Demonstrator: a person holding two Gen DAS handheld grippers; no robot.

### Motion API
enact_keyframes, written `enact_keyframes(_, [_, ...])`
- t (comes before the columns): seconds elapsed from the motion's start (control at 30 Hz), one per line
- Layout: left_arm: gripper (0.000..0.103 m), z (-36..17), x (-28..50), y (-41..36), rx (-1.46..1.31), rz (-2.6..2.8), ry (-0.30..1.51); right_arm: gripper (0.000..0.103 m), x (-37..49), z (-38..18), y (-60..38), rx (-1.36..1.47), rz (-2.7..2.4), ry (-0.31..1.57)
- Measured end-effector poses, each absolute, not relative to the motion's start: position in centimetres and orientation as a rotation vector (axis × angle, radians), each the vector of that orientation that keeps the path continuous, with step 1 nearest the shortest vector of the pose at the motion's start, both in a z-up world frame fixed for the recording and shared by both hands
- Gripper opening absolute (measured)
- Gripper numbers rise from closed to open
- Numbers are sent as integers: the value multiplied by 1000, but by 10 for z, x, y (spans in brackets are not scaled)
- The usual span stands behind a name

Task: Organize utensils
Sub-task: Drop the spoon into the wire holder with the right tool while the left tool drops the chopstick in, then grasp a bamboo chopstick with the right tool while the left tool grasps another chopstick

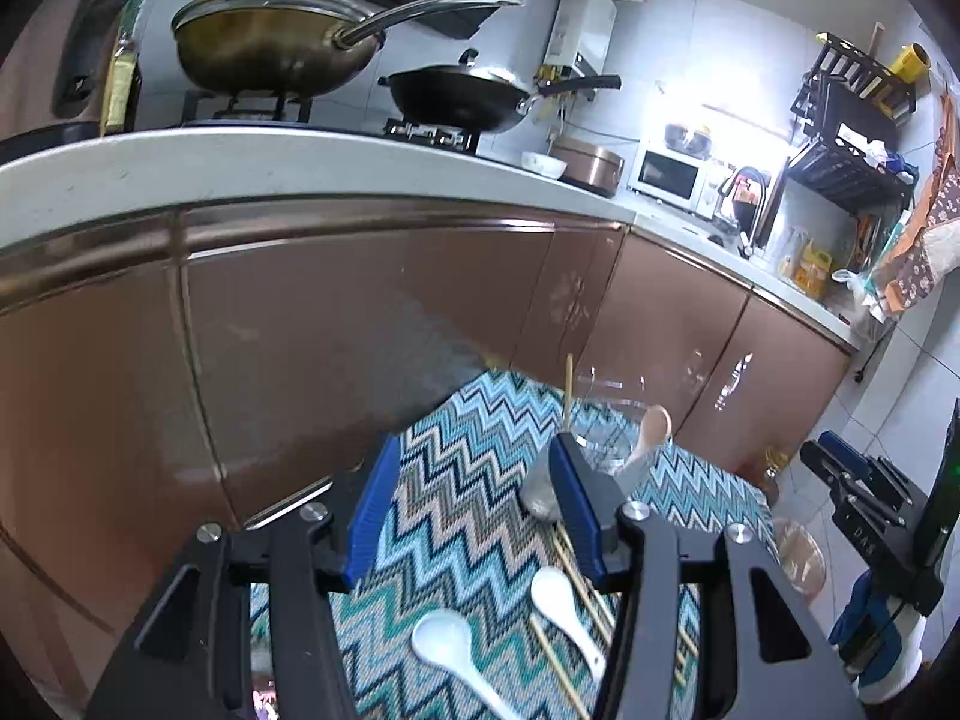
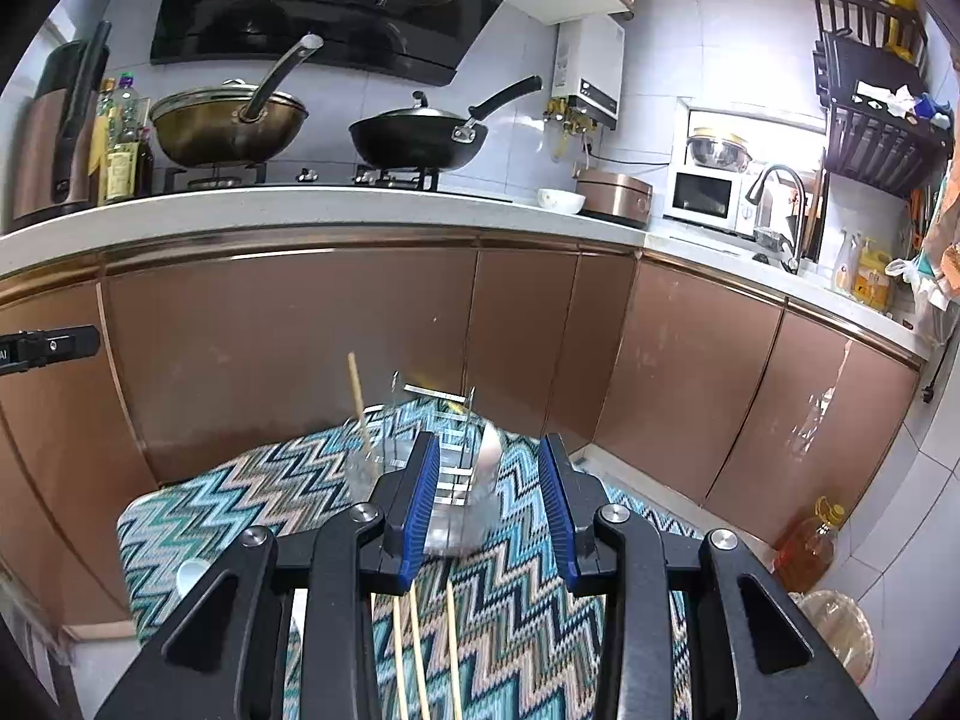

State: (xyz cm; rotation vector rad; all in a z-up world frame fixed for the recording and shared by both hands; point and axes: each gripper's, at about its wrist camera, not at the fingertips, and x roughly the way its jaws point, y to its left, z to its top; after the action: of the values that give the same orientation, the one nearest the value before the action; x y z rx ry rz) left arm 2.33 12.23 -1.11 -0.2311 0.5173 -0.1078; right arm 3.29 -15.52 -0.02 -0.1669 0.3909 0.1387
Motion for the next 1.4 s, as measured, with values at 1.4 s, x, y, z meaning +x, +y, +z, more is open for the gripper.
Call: enact_keyframes(1.4, [39,-165,69,39,-350,-352,1173,33,51,-97,-200,-99,301,834])
